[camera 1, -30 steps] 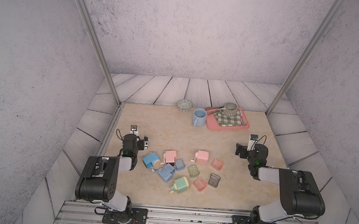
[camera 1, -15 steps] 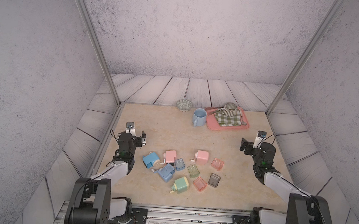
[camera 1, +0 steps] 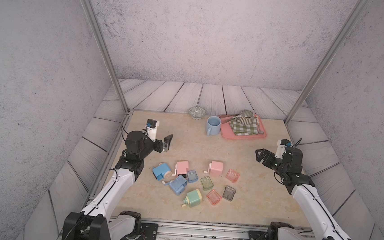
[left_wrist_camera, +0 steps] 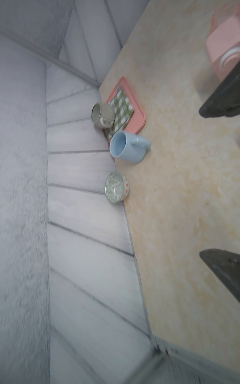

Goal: Put the tray back into the pencil sharpener
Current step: Pick up the pencil sharpener from the center of the board.

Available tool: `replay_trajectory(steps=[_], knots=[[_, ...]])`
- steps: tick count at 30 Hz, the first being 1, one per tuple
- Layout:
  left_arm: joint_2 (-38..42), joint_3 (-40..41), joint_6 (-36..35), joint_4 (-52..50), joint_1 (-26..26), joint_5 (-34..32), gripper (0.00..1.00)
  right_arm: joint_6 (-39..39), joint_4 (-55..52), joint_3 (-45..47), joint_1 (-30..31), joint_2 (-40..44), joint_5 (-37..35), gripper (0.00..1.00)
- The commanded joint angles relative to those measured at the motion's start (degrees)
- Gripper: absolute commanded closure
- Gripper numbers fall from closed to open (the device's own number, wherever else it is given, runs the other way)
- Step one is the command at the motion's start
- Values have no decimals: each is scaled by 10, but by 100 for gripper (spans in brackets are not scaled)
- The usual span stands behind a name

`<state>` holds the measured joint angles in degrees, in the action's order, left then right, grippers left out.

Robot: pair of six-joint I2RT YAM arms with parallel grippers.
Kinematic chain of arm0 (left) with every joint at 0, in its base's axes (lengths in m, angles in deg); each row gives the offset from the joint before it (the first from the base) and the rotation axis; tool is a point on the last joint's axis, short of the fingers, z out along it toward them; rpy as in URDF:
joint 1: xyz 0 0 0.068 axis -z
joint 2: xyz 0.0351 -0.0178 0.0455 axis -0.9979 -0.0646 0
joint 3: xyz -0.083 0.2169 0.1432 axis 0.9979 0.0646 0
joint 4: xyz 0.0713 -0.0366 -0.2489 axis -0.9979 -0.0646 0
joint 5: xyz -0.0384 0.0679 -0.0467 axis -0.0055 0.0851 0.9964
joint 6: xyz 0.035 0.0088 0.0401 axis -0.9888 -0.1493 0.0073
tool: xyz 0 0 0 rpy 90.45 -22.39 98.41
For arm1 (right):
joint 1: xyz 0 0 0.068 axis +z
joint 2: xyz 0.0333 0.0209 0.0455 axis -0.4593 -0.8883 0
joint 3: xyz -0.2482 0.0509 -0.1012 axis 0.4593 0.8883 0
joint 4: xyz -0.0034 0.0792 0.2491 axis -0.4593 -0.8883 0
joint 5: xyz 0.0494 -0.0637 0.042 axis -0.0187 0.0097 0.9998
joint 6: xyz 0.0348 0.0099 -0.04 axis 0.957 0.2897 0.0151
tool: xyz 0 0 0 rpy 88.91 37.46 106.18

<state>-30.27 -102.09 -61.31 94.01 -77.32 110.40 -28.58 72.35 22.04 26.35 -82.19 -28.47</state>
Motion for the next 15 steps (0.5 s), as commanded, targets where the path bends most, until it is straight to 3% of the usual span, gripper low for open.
replay_trajectory(steps=[1, 4, 7, 11, 15], knots=[[-8, -24, -43, -47, 44, 131, 1, -59, -27, -27, 3, -5, 110, 1], [-22, -41, -113, -83, 92, 183, 1, -178, -32, -60, 5, -32, 138, 1], [-73, -98, -275, -205, 164, 193, 0, -251, -56, -91, 6, -45, 119, 1], [-185, -207, -397, -330, 207, 208, 1, -252, -49, -97, 6, -43, 85, 1], [-273, -286, -487, -379, 236, 235, 1, -212, -28, -93, 5, -42, 83, 1]])
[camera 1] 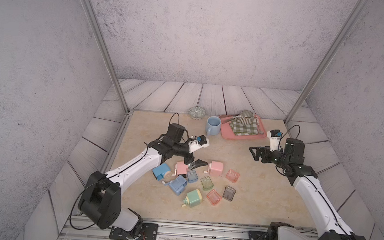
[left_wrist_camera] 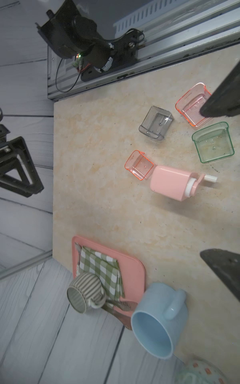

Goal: Put the tray back into the pencil sharpener
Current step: Pick up the pencil sharpener from the center of the board.

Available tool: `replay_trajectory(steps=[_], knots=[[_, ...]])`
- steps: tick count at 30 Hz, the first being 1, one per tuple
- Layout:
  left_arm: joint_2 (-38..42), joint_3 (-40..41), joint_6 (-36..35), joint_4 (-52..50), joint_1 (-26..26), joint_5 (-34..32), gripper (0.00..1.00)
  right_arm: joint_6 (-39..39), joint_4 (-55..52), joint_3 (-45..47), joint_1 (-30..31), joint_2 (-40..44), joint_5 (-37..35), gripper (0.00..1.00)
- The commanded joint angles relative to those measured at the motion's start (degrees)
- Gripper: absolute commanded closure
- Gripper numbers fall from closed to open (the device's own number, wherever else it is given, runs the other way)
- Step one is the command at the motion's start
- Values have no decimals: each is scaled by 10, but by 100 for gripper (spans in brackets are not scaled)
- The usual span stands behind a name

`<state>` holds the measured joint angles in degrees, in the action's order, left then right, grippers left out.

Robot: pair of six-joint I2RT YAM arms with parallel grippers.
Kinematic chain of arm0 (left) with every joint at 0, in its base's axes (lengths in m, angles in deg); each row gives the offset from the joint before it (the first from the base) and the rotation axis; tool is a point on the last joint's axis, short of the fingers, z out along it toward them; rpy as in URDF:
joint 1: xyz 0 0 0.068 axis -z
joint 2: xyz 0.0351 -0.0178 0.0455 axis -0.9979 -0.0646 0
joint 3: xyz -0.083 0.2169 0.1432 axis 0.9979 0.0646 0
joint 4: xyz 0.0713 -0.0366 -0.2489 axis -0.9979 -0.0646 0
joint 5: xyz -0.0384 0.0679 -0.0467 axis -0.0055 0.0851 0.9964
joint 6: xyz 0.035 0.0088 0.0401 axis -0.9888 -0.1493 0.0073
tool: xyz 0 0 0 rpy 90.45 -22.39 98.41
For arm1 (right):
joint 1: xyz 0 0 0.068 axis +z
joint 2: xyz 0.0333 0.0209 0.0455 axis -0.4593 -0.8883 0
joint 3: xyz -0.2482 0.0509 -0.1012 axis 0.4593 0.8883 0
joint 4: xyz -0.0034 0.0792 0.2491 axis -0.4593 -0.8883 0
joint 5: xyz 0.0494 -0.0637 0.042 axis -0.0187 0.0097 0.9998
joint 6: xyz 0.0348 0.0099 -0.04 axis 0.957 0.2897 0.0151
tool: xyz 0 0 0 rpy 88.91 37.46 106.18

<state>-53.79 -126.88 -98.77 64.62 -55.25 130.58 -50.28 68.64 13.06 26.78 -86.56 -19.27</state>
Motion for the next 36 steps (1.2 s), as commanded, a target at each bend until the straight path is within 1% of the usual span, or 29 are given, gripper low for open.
replay_trajectory(steps=[1, 3, 8, 11, 14, 17, 20, 23, 26, 33, 36], knots=[[-56, -53, -117, -88, 21, 27, 1, 14, 16, 1, 1, 4, -13, 1], [-94, -87, -133, -102, 36, 17, 1, 37, 31, 10, 2, 13, -26, 1], [-193, -155, -148, -136, 66, -21, 1, 75, 62, 38, 2, 43, -57, 1], [-237, -183, -140, -141, 77, -38, 1, 87, 69, 42, 2, 53, -71, 1], [-265, -194, -134, -130, 83, -61, 1, 95, 69, 43, 1, 56, -77, 1], [-289, -207, -144, -144, 84, -77, 1, 105, 70, 46, 1, 59, -75, 1], [-312, -221, -146, -152, 85, -112, 1, 113, 77, 50, 1, 61, -75, 1], [-329, -237, -145, -159, 85, -108, 0, 128, 79, 55, 1, 60, -83, 1], [-336, -240, -150, -165, 82, -93, 6, 151, 87, 66, 1, 64, -93, 1], [-344, -235, -150, -162, 76, -62, 24, 146, 77, 68, 1, 75, -106, 1], [-349, -237, -146, -159, 77, -47, 25, 144, 72, 67, 1, 75, -108, 1]])
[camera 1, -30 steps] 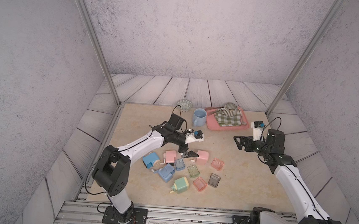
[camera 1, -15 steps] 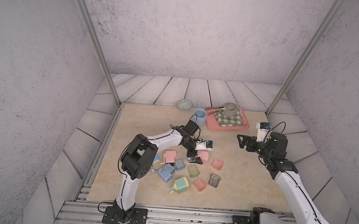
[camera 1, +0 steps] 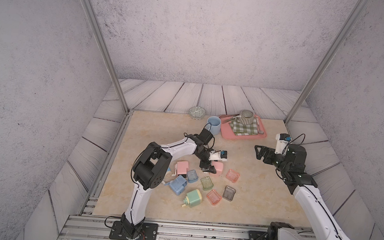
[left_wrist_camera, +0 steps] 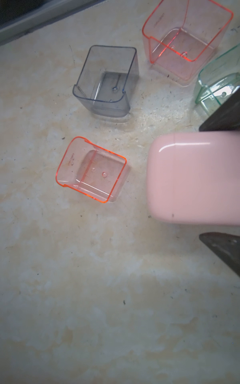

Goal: Put the tray back into the pencil sharpener
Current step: Pick up the pencil sharpener from the center of the board.

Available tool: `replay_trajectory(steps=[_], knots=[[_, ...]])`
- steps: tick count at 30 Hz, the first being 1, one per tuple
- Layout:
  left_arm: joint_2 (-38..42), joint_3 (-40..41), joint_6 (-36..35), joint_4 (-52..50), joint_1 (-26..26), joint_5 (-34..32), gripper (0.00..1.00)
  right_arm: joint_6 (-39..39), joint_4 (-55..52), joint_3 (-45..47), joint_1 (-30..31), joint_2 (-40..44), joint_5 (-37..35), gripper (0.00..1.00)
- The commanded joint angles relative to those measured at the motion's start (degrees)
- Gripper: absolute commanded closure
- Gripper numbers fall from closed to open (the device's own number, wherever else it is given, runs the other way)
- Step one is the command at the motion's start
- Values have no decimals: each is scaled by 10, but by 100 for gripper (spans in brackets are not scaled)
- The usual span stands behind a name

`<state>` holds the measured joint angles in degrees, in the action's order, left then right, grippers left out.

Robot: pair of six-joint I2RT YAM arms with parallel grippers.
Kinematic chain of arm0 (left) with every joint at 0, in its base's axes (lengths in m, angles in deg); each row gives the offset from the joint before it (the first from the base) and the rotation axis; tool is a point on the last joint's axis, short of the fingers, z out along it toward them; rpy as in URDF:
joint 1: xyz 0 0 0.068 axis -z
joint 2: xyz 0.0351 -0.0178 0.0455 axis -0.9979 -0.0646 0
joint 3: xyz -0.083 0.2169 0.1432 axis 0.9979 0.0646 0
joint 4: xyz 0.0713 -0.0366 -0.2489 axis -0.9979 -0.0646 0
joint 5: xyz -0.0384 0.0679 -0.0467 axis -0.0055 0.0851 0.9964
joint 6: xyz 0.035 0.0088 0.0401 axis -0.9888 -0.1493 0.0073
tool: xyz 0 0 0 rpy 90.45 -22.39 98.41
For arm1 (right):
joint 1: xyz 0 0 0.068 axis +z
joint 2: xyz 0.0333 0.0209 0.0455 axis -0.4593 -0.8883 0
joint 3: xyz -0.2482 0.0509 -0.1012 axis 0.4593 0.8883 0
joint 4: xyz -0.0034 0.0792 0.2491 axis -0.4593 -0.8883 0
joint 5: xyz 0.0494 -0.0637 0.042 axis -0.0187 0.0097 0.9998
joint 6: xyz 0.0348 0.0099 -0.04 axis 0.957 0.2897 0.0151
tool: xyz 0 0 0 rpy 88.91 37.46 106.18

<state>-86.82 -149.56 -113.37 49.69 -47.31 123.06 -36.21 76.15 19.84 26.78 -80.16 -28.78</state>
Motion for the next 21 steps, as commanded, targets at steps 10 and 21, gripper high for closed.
replay_trajectory(steps=[10, 21], knots=[[-28, -12, -7, -10, 2, 24, 30, 2, -17, 1, 1, 20, -24, 1], [6, -13, -13, -11, 1, 20, 59, 23, -102, -26, 1, 15, -43, 1]])
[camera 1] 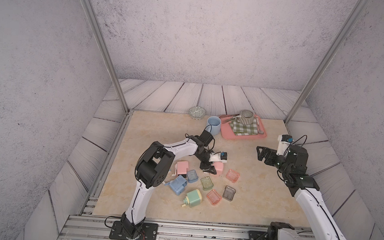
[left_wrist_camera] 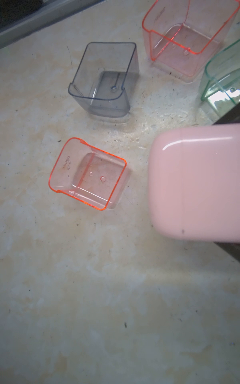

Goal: Put the tray back into the pencil sharpener
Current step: Pick up the pencil sharpener from the center of the board.

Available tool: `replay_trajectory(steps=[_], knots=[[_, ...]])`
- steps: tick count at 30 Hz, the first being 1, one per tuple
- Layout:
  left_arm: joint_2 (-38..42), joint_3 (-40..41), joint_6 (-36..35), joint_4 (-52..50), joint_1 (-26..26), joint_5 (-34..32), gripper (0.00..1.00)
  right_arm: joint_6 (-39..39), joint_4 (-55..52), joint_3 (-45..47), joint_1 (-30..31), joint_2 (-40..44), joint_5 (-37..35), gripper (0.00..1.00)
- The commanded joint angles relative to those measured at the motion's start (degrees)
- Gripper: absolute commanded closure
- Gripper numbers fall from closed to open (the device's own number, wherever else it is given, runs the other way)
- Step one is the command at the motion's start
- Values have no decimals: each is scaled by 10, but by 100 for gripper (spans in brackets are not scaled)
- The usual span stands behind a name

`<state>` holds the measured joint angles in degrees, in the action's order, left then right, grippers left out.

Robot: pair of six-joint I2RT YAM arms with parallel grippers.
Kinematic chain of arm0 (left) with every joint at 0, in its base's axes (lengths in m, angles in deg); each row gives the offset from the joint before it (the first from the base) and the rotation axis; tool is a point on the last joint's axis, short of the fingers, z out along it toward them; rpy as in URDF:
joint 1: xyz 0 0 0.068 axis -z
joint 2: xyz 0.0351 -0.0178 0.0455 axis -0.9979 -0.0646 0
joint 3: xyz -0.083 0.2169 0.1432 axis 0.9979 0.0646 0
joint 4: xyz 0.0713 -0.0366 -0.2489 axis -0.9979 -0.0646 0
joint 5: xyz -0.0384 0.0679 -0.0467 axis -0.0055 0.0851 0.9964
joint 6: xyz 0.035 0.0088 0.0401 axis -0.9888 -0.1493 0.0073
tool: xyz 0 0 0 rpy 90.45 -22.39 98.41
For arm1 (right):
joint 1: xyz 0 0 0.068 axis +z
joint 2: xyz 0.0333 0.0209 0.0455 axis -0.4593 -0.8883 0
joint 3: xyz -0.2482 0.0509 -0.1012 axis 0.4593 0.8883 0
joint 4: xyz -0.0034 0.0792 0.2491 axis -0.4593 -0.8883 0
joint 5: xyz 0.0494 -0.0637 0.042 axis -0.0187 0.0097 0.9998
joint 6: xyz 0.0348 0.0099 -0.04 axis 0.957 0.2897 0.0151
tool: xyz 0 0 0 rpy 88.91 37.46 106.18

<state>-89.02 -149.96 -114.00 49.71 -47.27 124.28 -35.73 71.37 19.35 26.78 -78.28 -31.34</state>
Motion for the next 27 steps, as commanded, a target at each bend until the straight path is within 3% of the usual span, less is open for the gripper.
replay_trajectory(steps=[1, 4, 8, 10, 17, 24, 27], knots=[[38, -10, -6, -11, 0, 6, 60, 32, -85, -33, 1, -15, -23, 0], [80, 5, 10, 13, 0, 4, 62, 101, -193, -79, 1, -57, -32, 2], [135, 35, 31, 49, 0, -2, 66, 178, -288, -115, 5, -124, 21, 7], [164, 56, 37, 55, -1, 4, 68, 212, -258, -90, 33, -144, 27, 14], [252, 143, 65, 108, -23, 16, 70, 387, -204, -48, 148, -213, 21, 20], [262, 177, 71, 141, -26, 21, 73, 410, -266, -67, 154, -245, -11, 38], [263, 175, 78, 154, -26, 25, 73, 430, -237, -41, 156, -241, 1, 43]])
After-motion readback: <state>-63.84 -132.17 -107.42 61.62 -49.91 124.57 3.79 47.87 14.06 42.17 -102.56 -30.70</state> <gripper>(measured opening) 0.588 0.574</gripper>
